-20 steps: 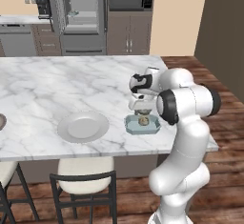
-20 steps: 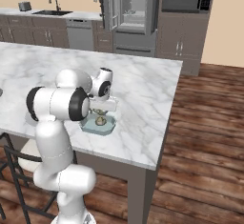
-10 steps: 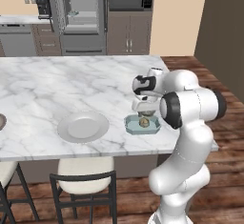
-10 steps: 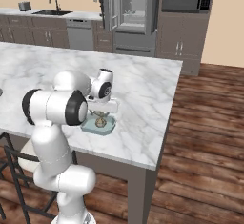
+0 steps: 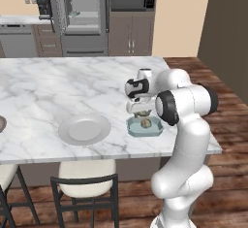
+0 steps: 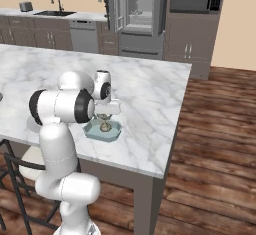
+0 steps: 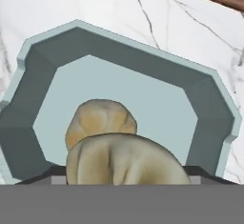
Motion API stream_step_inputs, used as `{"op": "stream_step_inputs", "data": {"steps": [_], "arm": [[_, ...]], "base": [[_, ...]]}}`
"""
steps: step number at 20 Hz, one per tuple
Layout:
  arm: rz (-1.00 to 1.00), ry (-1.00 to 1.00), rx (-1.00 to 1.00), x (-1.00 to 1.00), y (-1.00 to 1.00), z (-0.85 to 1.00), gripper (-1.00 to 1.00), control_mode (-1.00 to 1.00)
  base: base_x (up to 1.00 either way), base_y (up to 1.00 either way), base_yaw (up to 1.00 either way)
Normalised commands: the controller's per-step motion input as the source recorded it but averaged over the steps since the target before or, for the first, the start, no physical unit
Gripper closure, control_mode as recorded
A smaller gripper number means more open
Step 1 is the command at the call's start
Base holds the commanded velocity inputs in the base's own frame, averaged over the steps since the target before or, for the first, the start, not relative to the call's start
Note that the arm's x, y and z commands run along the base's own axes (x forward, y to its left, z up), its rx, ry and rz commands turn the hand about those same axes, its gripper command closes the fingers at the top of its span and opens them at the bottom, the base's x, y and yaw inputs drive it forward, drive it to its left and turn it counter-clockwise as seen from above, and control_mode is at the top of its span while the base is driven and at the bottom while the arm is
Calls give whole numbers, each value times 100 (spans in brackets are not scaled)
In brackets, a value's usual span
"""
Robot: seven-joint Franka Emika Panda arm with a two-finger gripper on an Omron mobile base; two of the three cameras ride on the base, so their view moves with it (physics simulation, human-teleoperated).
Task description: Place two dumplings into each of the tupperware containers and then place the containers in the fridge.
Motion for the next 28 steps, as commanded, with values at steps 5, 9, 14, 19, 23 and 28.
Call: {"op": "stream_step_inputs", "data": {"steps": [5, 9, 14, 19, 23, 28], "arm": [[0, 0, -1, -21, -1, 0, -100, -100], [0, 0, -3, -1, 0, -1, -100, -100], [0, -1, -1, -3, 0, 3, -100, -100], [4, -7, 0, -78, 0, 34, -100, -100], [10, -4, 0, -99, 0, 27, -100, -100], [0, -8, 12, -82, -49, 44, -100, -100]], "base": [[0, 0, 0], [0, 0, 0], [0, 0, 0], [0, 0, 0], [0, 0, 0], [0, 0, 0]]}}
